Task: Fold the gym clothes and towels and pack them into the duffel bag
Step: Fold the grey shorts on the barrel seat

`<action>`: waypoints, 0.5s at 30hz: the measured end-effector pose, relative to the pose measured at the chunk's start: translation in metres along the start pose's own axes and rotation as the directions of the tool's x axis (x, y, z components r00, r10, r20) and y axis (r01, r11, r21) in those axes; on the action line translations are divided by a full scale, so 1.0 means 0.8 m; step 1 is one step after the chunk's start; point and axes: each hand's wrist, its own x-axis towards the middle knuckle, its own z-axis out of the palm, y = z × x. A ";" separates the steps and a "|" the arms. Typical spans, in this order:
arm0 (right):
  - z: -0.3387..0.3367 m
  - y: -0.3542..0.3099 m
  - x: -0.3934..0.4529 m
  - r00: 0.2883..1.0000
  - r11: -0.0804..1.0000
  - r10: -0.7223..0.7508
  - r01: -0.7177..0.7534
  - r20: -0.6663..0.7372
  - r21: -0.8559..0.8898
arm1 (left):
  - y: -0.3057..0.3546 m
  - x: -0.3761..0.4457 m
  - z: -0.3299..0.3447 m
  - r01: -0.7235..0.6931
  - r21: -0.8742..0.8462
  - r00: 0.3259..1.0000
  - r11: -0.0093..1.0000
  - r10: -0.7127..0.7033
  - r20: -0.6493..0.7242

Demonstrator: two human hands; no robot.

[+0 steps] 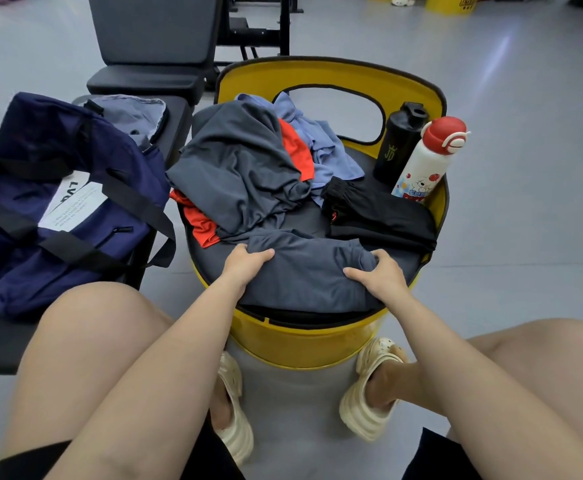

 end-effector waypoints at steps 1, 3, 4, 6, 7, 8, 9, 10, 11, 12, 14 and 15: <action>-0.004 0.001 0.000 1.000 1.000 -0.013 0.013 -0.013 0.028 | 0.005 -0.002 0.002 -0.039 -0.006 0.999 0.999 0.039 -0.004; -0.014 0.001 0.001 1.000 0.995 -0.014 0.016 -0.023 0.095 | 0.017 -0.005 0.005 -0.122 -0.006 0.992 0.993 0.121 -0.019; -0.019 0.000 0.001 1.000 0.990 -0.002 0.004 -0.013 0.142 | 0.023 -0.007 0.006 -0.157 -0.013 0.987 0.988 0.156 -0.023; -0.029 -0.001 0.001 0.999 0.965 0.025 -0.032 0.030 0.259 | 0.038 -0.011 0.011 -0.205 -0.041 0.979 0.978 0.204 -0.025; -0.034 -0.001 0.000 0.998 0.946 0.039 -0.055 0.059 0.319 | 0.047 -0.013 0.015 -0.223 -0.055 0.975 0.973 0.222 -0.025; -0.038 0.000 0.000 0.995 0.925 0.052 -0.080 0.085 0.372 | 0.056 -0.015 0.017 -0.242 -0.061 0.970 0.968 0.241 -0.025; -0.042 0.001 0.000 0.992 0.903 0.065 -0.104 0.105 0.417 | 0.065 -0.015 0.021 -0.260 -0.058 0.966 0.964 0.259 -0.023; -0.046 0.002 0.001 0.989 0.880 0.081 -0.129 0.123 0.458 | 0.074 -0.017 0.023 -0.276 -0.049 0.961 0.960 0.276 -0.019; -0.050 0.003 0.002 0.986 0.854 0.095 -0.151 0.136 0.498 | 0.082 -0.016 0.026 -0.288 -0.041 0.958 0.957 0.288 -0.015; -0.055 0.003 0.004 0.985 0.829 0.106 -0.164 0.138 0.534 | 0.089 -0.014 0.028 -0.293 -0.034 0.956 0.955 0.293 -0.010; -0.070 -0.001 0.010 0.988 0.809 0.111 -0.151 0.105 0.568 | 0.101 -0.011 0.032 -0.301 -0.026 0.954 0.953 0.300 -0.011; -0.079 -0.005 0.014 0.991 0.812 0.106 -0.131 0.077 0.569 | 0.108 -0.009 0.034 -0.308 -0.017 0.951 0.951 0.308 -0.012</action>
